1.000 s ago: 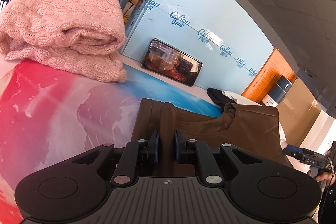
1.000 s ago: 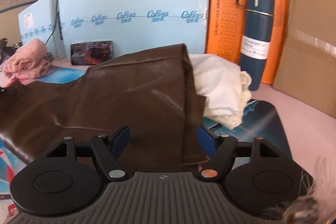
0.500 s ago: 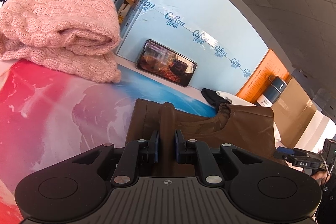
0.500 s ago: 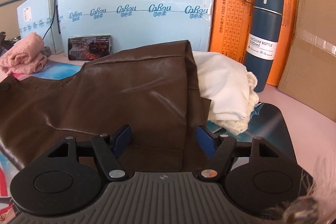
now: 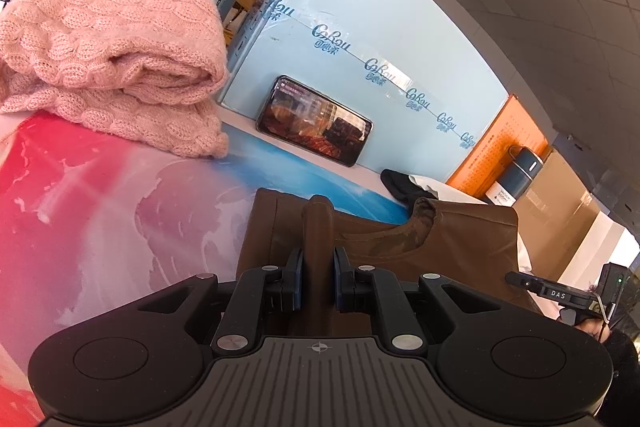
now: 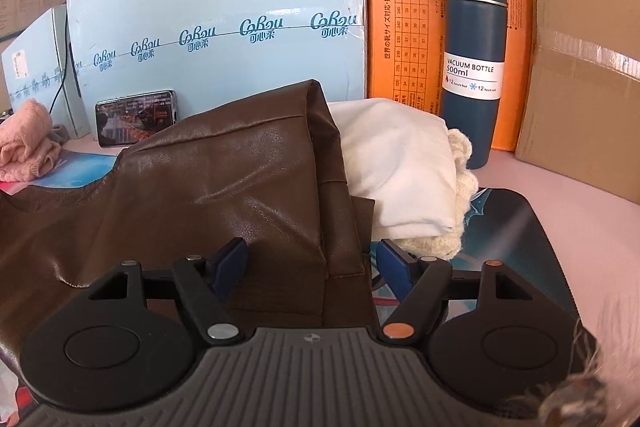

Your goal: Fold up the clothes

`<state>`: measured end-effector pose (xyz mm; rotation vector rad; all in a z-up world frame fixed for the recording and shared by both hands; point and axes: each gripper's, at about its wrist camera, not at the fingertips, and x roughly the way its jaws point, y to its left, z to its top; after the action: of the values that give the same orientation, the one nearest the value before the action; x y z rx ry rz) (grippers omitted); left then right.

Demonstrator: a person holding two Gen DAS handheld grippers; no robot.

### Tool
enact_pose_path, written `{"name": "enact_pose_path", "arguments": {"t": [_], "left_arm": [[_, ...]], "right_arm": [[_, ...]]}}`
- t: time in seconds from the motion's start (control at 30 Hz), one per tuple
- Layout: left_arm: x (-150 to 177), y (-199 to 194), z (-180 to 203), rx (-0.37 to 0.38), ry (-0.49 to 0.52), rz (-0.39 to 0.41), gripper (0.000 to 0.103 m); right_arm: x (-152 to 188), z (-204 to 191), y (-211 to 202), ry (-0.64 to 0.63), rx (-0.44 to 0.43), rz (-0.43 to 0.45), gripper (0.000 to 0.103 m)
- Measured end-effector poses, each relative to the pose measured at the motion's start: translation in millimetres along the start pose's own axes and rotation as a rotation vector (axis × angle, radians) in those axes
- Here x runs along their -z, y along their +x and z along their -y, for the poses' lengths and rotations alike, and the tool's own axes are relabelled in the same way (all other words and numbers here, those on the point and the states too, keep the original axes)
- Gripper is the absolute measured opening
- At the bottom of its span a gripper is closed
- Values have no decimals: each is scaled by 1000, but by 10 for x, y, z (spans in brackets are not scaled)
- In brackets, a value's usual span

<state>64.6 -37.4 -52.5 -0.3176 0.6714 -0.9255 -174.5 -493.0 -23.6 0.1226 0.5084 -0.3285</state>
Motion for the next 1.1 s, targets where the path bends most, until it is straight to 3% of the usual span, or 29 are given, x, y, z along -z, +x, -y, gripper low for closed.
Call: {"name": "enact_pose_path", "arguments": {"t": [0.13, 0.2, 0.37, 0.57, 0.67, 0.97, 1.03, 1.1], "left_arm": [[4, -2, 7, 22, 3, 3, 13], [7, -7, 32, 37, 15, 7, 13], [4, -4, 73, 59, 31, 15, 12], [-3, 26, 32, 43, 3, 2, 13], [-4, 28, 19, 38, -3, 0, 13], [0, 58, -19, 37, -26, -19, 13], [4, 58, -15, 40, -25, -19, 13], [9, 61, -7, 43, -20, -21, 13]], "right_arm": [[10, 2, -22, 4, -3, 1, 41], [20, 13, -73, -11, 10, -4, 23], [77, 99, -242, -18, -17, -24, 11], [167, 218, -449, -6, -116, -54, 13], [165, 207, -395, 20, -109, -46, 54], [140, 155, -163, 107, -67, -39, 67], [141, 132, -158, 108, -62, -40, 67], [143, 104, -165, 104, -57, -42, 55]]}}
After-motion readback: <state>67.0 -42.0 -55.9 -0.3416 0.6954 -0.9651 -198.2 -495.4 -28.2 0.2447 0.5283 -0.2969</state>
